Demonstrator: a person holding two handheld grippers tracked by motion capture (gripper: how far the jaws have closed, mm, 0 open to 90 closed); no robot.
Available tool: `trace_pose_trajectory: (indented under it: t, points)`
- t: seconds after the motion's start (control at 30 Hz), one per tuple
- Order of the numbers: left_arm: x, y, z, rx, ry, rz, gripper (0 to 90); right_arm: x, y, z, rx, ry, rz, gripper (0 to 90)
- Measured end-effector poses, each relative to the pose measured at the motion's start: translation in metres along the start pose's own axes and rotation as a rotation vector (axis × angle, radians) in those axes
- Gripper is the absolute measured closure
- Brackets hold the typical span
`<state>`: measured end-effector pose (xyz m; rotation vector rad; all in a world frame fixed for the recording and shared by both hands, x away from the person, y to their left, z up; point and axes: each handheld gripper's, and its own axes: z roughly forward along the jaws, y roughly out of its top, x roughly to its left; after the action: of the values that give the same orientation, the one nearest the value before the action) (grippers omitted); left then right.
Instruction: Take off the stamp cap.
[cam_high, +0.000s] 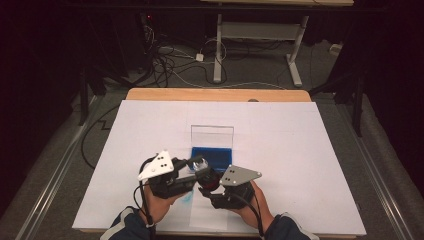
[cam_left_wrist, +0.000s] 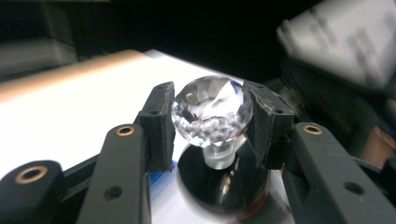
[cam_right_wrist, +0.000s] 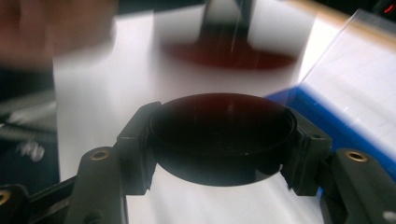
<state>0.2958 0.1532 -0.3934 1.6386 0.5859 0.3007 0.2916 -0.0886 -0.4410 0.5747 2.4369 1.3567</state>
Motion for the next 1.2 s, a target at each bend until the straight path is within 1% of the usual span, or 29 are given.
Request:
trace_pose_trajectory:
  t: [0.03, 0.07, 0.1, 0.13, 0.17, 0.2, 0.23, 0.27, 0.33, 0.4, 0.47, 0.5, 0.67, 0.77, 0.87, 0.93, 0.97, 1.03, 1.13, 1.2]
  points:
    - [0.005, 0.004, -0.007, -0.013, 0.004, 0.004, 54.6, 0.002, -0.004, 0.002, 0.001, -0.009, -0.012, 39.0]
    - [0.006, 0.004, -0.01, -0.016, 0.011, 0.012, 54.5, 0.0, -0.002, 0.001, -0.012, -0.019, -0.02, 38.9]
    - [0.006, 0.003, -0.012, -0.018, 0.006, 0.007, 54.5, -0.002, 0.001, -0.001, -0.017, -0.016, -0.021, 38.9]
    - [0.007, 0.001, -0.011, -0.003, 0.001, 0.005, 54.5, -0.006, 0.005, -0.005, -0.027, -0.02, -0.019, 38.9]
    - [0.007, 0.0, -0.01, 0.002, -0.002, 0.006, 54.5, -0.009, 0.007, -0.009, -0.04, -0.029, -0.012, 38.8]
    - [0.007, 0.0, -0.009, 0.001, -0.012, 0.009, 54.5, -0.011, 0.007, -0.011, -0.041, -0.03, -0.01, 38.9]
    - [0.007, 0.001, -0.009, 0.006, -0.011, 0.015, 54.5, -0.012, 0.007, -0.012, -0.038, -0.038, -0.007, 38.8]
    - [0.007, 0.001, -0.01, 0.007, -0.01, 0.016, 54.5, -0.013, 0.006, -0.012, -0.028, -0.035, -0.009, 38.8]
    - [0.008, 0.002, -0.011, 0.007, -0.002, 0.019, 54.5, -0.013, 0.006, -0.012, -0.031, -0.032, -0.006, 38.8]
    - [0.008, 0.003, -0.013, 0.006, 0.003, 0.022, 54.5, -0.012, 0.005, -0.012, -0.026, -0.027, -0.018, 38.7]
    - [0.008, 0.003, -0.014, 0.004, 0.005, 0.024, 54.5, -0.013, 0.004, -0.013, -0.026, -0.027, -0.006, 38.7]
    - [0.009, 0.003, -0.014, 0.009, 0.005, 0.028, 54.5, -0.014, 0.004, -0.013, -0.025, -0.027, -0.009, 38.7]
    - [0.011, 0.002, -0.016, 0.022, 0.01, 0.033, 54.4, -0.019, 0.004, -0.023, -0.035, -0.044, -0.01, 38.7]
    - [0.012, 0.002, -0.018, 0.03, 0.019, 0.045, 54.5, -0.022, 0.003, -0.027, -0.029, -0.056, -0.01, 38.7]
    - [0.013, 0.001, -0.021, 0.04, 0.024, 0.056, 54.5, -0.025, 0.001, -0.032, -0.024, -0.069, -0.019, 38.6]
    - [0.013, 0.0, -0.022, 0.045, 0.025, 0.061, 54.5, -0.028, 0.0, -0.036, -0.031, -0.076, -0.018, 38.6]
    - [0.013, 0.0, -0.022, 0.053, 0.029, 0.068, 54.5, -0.03, 0.0, -0.038, -0.033, -0.082, -0.009, 38.6]
    - [0.014, -0.001, -0.025, 0.059, 0.031, 0.074, 54.4, -0.033, -0.002, -0.043, -0.033, -0.081, -0.019, 38.6]
    - [0.015, -0.002, -0.029, 0.069, 0.043, 0.093, 54.4, -0.035, -0.004, -0.047, -0.037, -0.089, -0.018, 38.5]
    - [0.015, -0.003, -0.031, 0.074, 0.048, 0.092, 54.4, -0.037, -0.005, -0.05, -0.035, -0.102, -0.022, 38.5]
